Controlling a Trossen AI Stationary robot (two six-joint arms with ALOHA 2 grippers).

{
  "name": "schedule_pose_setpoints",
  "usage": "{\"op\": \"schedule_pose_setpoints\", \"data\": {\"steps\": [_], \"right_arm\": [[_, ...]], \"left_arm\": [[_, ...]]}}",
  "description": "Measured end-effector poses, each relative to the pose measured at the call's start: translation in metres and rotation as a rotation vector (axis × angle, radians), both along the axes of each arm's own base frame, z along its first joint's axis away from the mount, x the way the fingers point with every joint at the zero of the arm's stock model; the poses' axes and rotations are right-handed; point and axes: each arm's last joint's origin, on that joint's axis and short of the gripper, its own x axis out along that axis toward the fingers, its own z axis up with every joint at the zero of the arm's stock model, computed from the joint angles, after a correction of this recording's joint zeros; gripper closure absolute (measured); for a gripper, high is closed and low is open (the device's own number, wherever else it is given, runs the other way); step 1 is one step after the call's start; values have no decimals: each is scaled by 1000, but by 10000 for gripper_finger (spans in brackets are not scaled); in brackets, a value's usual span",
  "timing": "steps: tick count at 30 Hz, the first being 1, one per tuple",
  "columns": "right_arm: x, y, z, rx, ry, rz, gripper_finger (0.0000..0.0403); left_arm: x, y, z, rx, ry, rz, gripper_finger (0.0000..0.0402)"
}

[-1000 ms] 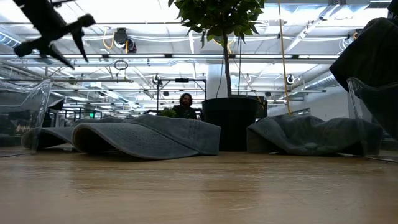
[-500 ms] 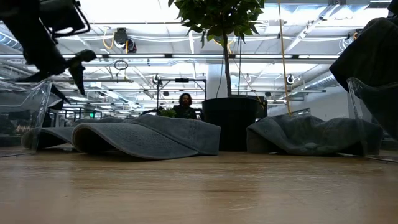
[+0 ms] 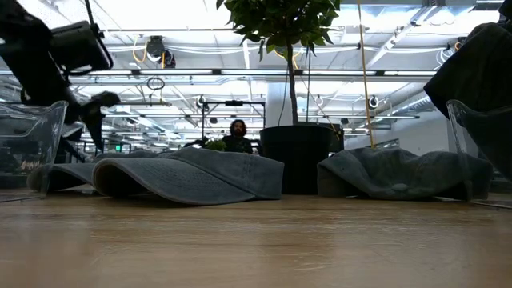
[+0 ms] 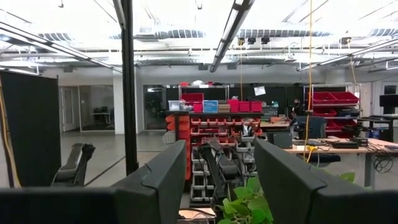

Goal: Pick & Place hat
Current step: Put the black cap into the right transparent bin

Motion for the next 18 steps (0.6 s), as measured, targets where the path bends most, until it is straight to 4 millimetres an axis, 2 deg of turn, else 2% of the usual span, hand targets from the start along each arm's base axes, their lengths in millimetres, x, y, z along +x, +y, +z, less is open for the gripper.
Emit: {"op": "schedule_pose_setpoints", "data": {"steps": [5,12,18], "right_arm": [[0,0,0,0,-1,-1,222],[0,-1,1,13,-4,1,222],[-1,-2,0,23,12,-21,222]], "left_arm": [[7,3,-17,49,-51,13,215],[5,5,-36,85,-16,51,215],[7,12,-39,174,-18,59,215]]}}
